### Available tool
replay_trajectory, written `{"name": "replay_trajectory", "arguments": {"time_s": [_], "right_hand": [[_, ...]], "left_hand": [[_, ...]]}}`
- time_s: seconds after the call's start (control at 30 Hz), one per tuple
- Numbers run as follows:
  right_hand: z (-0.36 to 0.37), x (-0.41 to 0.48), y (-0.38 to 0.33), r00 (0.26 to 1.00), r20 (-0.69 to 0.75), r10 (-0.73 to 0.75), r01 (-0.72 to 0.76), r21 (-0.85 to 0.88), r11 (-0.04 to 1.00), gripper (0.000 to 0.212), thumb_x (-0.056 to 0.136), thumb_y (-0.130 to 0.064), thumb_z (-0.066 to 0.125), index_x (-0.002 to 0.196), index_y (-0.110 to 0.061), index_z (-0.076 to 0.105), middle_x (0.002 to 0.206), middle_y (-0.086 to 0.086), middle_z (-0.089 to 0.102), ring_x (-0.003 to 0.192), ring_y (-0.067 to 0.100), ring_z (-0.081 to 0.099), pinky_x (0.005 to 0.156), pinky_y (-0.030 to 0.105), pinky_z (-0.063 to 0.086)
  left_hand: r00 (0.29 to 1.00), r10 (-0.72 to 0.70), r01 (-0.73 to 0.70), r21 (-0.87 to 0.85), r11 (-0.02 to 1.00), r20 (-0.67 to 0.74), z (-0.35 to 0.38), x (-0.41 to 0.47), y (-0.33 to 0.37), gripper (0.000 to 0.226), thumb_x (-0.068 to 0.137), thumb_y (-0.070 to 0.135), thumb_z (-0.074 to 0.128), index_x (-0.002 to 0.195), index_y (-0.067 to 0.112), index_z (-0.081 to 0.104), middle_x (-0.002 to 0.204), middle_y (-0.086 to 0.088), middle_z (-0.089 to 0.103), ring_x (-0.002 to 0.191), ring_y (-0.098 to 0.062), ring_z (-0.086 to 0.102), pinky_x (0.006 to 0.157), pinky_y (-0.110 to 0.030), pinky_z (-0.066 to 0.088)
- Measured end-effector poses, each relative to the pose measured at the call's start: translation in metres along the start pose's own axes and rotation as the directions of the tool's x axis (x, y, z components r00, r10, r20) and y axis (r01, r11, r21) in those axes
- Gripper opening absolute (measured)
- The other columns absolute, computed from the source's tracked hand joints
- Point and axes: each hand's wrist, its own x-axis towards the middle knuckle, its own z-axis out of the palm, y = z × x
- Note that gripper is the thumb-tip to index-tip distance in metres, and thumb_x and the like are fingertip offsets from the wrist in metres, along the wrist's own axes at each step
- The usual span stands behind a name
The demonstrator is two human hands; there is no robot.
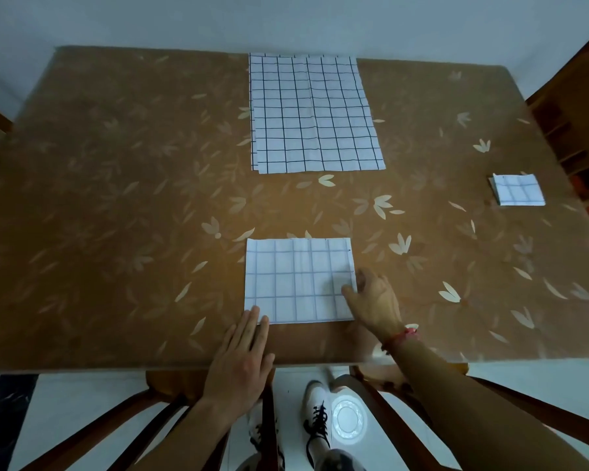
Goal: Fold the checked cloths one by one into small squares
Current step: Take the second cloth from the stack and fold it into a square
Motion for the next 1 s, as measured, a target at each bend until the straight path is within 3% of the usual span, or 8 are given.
{"name": "replay_trajectory", "arguments": {"time_s": [0.03, 0.2, 0.4, 0.5, 0.6, 0.73, 0.83, 1.0], "right_hand": [[-0.003, 0.004, -0.005, 0.998, 0.011, 0.060, -0.061, 0.059, 0.996, 0.021, 0.084, -0.031, 0.060, 0.091, -0.012, 0.056, 0.083, 0.001, 0.058, 0.083, 0.024, 0.056, 0.061, 0.028, 0.040], [-0.004, 0.021, -0.016, 0.957, 0.009, 0.290, -0.288, 0.148, 0.946, 0.032, 0.083, -0.034, 0.062, 0.103, -0.009, 0.061, 0.096, 0.004, 0.063, 0.091, 0.025, 0.057, 0.078, 0.033, 0.047], [-0.004, 0.027, -0.022, 0.922, 0.078, 0.379, -0.385, 0.295, 0.875, 0.033, 0.076, -0.040, 0.064, 0.083, -0.008, 0.068, 0.083, 0.007, 0.068, 0.083, 0.029, 0.064, 0.075, 0.038, 0.055], [-0.002, 0.031, -0.025, 0.897, 0.153, 0.415, -0.440, 0.408, 0.800, 0.032, 0.069, -0.042, 0.069, 0.073, -0.011, 0.067, 0.076, 0.007, 0.069, 0.075, 0.029, 0.067, 0.067, 0.040, 0.057], [0.001, 0.031, -0.028, 0.895, 0.200, 0.399, -0.445, 0.473, 0.760, 0.026, 0.076, -0.035, 0.075, 0.071, -0.014, 0.061, 0.076, 0.003, 0.064, 0.070, 0.021, 0.061, 0.058, 0.032, 0.048], [0.002, 0.029, -0.030, 0.924, 0.165, 0.344, -0.382, 0.417, 0.825, 0.027, 0.077, -0.035, 0.076, 0.081, -0.011, 0.063, 0.082, 0.001, 0.064, 0.081, 0.023, 0.063, 0.072, 0.038, 0.054], [-0.001, 0.031, -0.029, 0.936, 0.141, 0.321, -0.350, 0.433, 0.830, 0.023, 0.076, -0.032, 0.077, 0.087, -0.015, 0.064, 0.080, -0.003, 0.063, 0.078, 0.019, 0.061, 0.075, 0.039, 0.054], [-0.008, 0.031, -0.028, 0.932, 0.139, 0.334, -0.353, 0.558, 0.752, 0.014, 0.076, -0.023, 0.078, 0.083, -0.016, 0.067, 0.083, -0.001, 0.066, 0.073, 0.014, 0.060, 0.059, 0.028, 0.047]], "left_hand": [[1.000, -0.002, 0.002, -0.005, 1.000, 0.000, 0.000, 0.000, 0.001, 0.063, 0.098, 0.045, 0.021, 0.151, 0.010, 0.024, 0.160, -0.009, 0.013, 0.148, -0.022, 0.010, 0.114, -0.039, 0.014], [1.000, -0.006, 0.006, -0.010, 1.000, 0.000, 0.001, 0.000, 0.000, 0.063, 0.097, 0.043, 0.024, 0.150, 0.010, 0.025, 0.160, -0.010, 0.013, 0.147, -0.022, 0.012, 0.112, -0.039, 0.017], [1.000, -0.010, 0.010, 0.001, 1.000, 0.004, 0.002, 0.000, 0.001, 0.061, 0.100, 0.044, 0.012, 0.151, 0.011, 0.022, 0.161, -0.009, 0.011, 0.148, -0.021, 0.008, 0.114, -0.037, 0.013], [1.000, -0.015, 0.015, 0.001, 1.000, 0.001, 0.002, 0.000, 0.001, 0.061, 0.098, 0.042, 0.022, 0.151, 0.012, 0.022, 0.161, -0.008, 0.010, 0.148, -0.021, 0.007, 0.115, -0.036, 0.010], [1.000, -0.020, 0.020, -0.020, 1.000, 0.001, 0.002, 0.000, 0.001, 0.061, 0.098, 0.042, 0.024, 0.151, 0.012, 0.022, 0.161, -0.009, 0.012, 0.148, -0.022, 0.009, 0.114, -0.037, 0.012], [1.000, -0.020, 0.020, -0.040, 0.999, -0.004, 0.002, 0.000, 0.002, 0.060, 0.098, 0.040, 0.025, 0.150, 0.011, 0.024, 0.160, -0.009, 0.014, 0.148, -0.022, 0.011, 0.113, -0.039, 0.016], [1.000, -0.027, 0.027, -0.056, 0.998, -0.004, 0.003, 0.000, 0.001, 0.060, 0.098, 0.040, 0.025, 0.151, 0.012, 0.023, 0.160, -0.008, 0.013, 0.148, -0.021, 0.010, 0.112, -0.039, 0.017], [0.999, -0.032, 0.032, -0.050, 0.998, -0.008, 0.003, 0.001, 0.001, 0.060, 0.097, 0.040, 0.026, 0.150, 0.012, 0.024, 0.160, -0.008, 0.014, 0.148, -0.021, 0.010, 0.113, -0.039, 0.016]]}}
